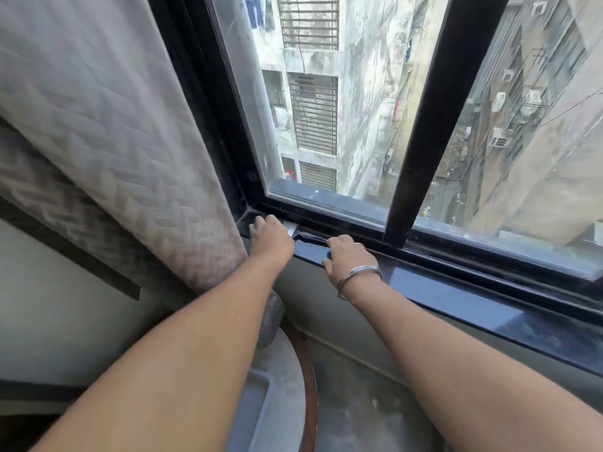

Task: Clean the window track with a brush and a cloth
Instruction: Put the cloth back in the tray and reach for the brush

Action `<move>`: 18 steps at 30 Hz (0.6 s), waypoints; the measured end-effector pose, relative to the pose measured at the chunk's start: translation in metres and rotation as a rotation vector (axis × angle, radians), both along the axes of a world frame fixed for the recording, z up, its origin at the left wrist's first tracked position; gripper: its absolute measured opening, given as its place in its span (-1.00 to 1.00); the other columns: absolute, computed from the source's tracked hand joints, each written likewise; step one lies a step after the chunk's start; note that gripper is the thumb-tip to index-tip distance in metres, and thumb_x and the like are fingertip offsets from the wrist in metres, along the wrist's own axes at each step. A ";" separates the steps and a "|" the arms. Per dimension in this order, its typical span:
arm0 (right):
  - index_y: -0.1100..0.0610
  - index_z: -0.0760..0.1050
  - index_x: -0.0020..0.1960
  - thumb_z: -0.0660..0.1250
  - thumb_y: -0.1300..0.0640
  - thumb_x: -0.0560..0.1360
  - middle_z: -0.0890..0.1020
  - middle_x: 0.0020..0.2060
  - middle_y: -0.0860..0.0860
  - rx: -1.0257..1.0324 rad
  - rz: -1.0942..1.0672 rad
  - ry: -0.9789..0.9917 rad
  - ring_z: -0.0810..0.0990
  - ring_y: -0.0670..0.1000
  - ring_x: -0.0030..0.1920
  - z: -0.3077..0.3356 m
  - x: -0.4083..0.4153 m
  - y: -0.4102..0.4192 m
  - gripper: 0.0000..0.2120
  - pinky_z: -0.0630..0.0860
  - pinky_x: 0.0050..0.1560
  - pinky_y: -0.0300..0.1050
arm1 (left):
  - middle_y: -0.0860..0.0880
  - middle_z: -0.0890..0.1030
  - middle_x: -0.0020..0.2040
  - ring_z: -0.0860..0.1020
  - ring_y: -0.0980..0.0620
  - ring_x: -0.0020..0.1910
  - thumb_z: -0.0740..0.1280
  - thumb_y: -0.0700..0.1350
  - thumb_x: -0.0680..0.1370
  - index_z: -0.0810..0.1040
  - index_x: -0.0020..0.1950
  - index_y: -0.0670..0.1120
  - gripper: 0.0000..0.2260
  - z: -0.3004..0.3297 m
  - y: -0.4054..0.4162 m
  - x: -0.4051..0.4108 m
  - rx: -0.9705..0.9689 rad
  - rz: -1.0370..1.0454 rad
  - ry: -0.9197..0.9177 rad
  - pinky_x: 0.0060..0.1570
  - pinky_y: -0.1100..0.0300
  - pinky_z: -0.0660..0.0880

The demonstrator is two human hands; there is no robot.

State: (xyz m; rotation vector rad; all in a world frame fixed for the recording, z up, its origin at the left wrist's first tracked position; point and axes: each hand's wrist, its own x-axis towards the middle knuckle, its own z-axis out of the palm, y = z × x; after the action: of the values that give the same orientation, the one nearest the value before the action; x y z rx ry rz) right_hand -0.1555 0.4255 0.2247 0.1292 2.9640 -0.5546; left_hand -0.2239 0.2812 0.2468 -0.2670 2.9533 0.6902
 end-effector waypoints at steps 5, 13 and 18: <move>0.15 0.40 0.17 0.37 0.14 0.48 0.45 0.10 0.11 0.176 0.005 -0.010 0.53 0.20 0.10 -0.005 -0.023 -0.005 -0.69 0.40 -0.22 0.01 | -0.27 0.25 0.52 0.26 -0.29 0.47 0.14 0.03 0.65 0.24 0.49 -0.24 -0.50 -0.012 -0.014 -0.024 0.010 0.046 -0.117 0.43 -0.11 0.22; 0.16 0.49 0.11 0.27 0.11 0.55 0.52 0.11 0.17 0.037 -0.042 -0.153 0.54 0.24 0.12 -0.004 0.017 0.021 -0.82 0.49 0.06 0.03 | -0.18 0.45 0.28 0.46 -0.23 0.24 0.21 -0.07 0.64 0.47 0.29 -0.13 -0.73 -0.005 -0.008 0.014 0.188 0.106 0.069 0.22 -0.04 0.37; 0.10 0.57 0.05 0.35 0.06 0.53 0.60 0.03 0.15 -0.084 -0.087 -0.281 0.57 0.19 0.08 -0.047 0.129 0.036 -0.85 0.44 0.12 -0.04 | -0.13 0.46 0.21 0.47 -0.13 0.18 0.23 -0.23 0.60 0.54 0.30 -0.08 -0.71 -0.042 0.001 0.140 0.333 0.014 0.162 0.21 0.19 0.32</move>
State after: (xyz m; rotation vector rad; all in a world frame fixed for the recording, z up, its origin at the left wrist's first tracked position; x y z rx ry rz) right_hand -0.0262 0.4611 0.1772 0.3020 2.6690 -0.6145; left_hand -0.0837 0.2826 0.2044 -0.2122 2.9166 1.2398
